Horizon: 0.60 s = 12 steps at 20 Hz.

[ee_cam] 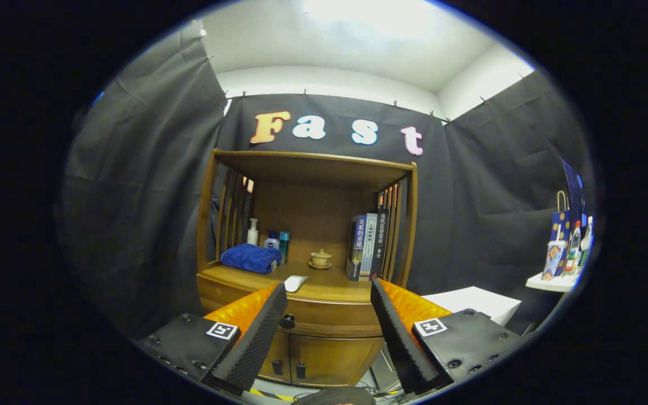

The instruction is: Pull open the drawer, take out the items inside it, and place them on the countertop above the cabinet.

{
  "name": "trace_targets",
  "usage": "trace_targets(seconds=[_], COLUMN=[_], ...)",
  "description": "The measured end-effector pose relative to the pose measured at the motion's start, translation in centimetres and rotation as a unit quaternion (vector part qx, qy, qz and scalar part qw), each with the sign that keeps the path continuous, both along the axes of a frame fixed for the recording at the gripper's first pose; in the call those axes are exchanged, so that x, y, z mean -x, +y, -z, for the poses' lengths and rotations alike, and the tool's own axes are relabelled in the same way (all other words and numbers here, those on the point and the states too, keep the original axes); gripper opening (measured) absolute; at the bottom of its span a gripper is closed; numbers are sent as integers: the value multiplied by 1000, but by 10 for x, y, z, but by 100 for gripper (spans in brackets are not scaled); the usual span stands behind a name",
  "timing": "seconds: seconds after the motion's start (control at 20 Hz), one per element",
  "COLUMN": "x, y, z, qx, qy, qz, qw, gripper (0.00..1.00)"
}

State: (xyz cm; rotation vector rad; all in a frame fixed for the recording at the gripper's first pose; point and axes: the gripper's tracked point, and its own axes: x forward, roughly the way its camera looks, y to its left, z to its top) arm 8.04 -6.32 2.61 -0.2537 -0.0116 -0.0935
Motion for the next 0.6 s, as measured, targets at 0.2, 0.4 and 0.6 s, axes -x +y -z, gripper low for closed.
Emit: trace_targets(seconds=[0.2,0.4,0.6], x=[25,32,33], y=[16,12,3], z=[8,8,11], qx=[-37,-77,-87], qy=[19,12,9], qz=[-22,-22,-12], qw=[999,997,996], gripper=[98,98,98])
